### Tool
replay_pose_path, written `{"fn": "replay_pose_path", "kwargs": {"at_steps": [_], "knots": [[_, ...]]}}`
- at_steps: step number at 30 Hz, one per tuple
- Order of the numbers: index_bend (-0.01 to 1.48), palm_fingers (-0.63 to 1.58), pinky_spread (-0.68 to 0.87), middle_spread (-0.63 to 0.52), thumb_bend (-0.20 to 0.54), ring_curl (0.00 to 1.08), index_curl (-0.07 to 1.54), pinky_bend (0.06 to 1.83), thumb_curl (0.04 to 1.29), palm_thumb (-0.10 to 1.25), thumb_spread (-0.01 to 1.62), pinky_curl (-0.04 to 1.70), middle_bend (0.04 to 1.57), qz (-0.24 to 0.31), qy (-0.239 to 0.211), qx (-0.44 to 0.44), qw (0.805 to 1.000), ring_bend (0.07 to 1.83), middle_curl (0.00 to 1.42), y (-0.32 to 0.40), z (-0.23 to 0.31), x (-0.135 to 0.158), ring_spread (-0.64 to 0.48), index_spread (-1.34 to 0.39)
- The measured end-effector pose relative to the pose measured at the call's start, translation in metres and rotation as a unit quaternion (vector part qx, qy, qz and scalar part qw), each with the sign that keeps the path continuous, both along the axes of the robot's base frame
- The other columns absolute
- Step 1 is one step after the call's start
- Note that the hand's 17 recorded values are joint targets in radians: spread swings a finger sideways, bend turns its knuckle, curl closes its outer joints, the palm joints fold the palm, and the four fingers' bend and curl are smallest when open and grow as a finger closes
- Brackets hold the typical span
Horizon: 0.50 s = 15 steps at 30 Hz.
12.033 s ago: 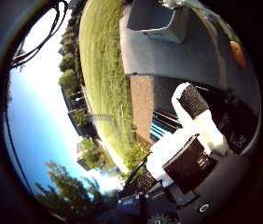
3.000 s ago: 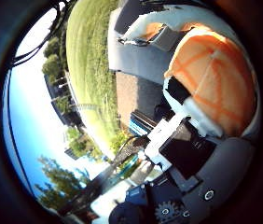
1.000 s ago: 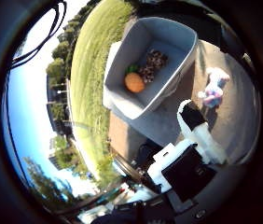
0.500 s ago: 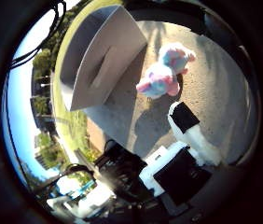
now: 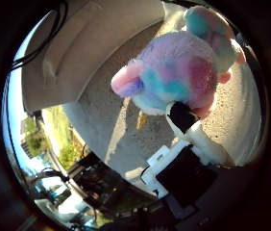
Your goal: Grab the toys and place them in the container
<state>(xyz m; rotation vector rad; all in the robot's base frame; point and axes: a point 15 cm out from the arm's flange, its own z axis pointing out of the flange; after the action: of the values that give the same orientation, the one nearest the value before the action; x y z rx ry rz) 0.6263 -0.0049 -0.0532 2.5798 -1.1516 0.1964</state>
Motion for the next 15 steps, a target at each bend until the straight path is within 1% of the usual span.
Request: {"fn": "replay_pose_path", "kwargs": {"at_steps": [3,4,5,6,7,8,11,13,15], "knots": [[0.21,0.50,0.50,-0.05,-0.037,0.30,0.30,0.62,0.38,0.66,1.04,0.25,0.26,0.006,-0.003,-0.023,1.000,0.51,0.35,0.001,-0.009,-0.002,0.27,-0.19],[0.24,0.66,0.50,-0.08,-0.036,0.31,0.30,0.63,0.38,0.66,1.04,0.24,0.29,0.008,-0.002,-0.023,1.000,0.54,0.37,0.002,-0.010,-0.002,0.25,-0.22],[0.24,0.72,0.51,-0.09,-0.035,0.32,0.31,0.65,0.37,0.66,1.04,0.24,0.31,0.009,0.000,-0.024,1.000,0.57,0.38,0.003,-0.010,-0.003,0.22,-0.24],[0.24,0.86,0.49,-0.11,-0.034,0.35,0.32,0.67,0.37,0.66,1.04,0.25,0.37,0.011,0.002,-0.026,1.000,0.63,0.40,0.003,-0.010,-0.004,0.18,-0.27],[0.20,0.97,0.47,-0.13,-0.033,0.37,0.31,0.68,0.37,0.66,1.04,0.25,0.45,0.014,0.004,-0.028,0.999,0.71,0.44,0.004,-0.010,-0.005,0.16,-0.30],[0.16,1.02,0.47,-0.14,-0.031,0.42,0.32,0.71,0.37,0.66,1.04,0.27,0.53,0.016,0.007,-0.030,0.999,0.80,0.48,0.004,-0.010,-0.006,0.14,-0.33],[0.14,1.01,0.45,-0.17,-0.025,0.51,0.31,0.72,0.37,0.68,1.04,0.30,0.68,0.012,0.027,-0.041,0.999,1.00,0.57,0.000,-0.010,-0.016,0.10,-0.40],[0.14,1.03,0.44,-0.19,-0.017,0.58,0.30,0.82,0.38,0.71,1.04,0.35,0.80,0.009,0.040,-0.048,0.998,1.13,0.65,-0.004,-0.009,-0.023,0.06,-0.46],[0.18,1.07,0.42,-0.21,-0.014,0.62,0.29,0.94,0.40,0.75,1.04,0.40,0.88,0.008,0.048,-0.050,0.998,1.19,0.71,-0.006,-0.008,-0.026,0.03,-0.54]]}}
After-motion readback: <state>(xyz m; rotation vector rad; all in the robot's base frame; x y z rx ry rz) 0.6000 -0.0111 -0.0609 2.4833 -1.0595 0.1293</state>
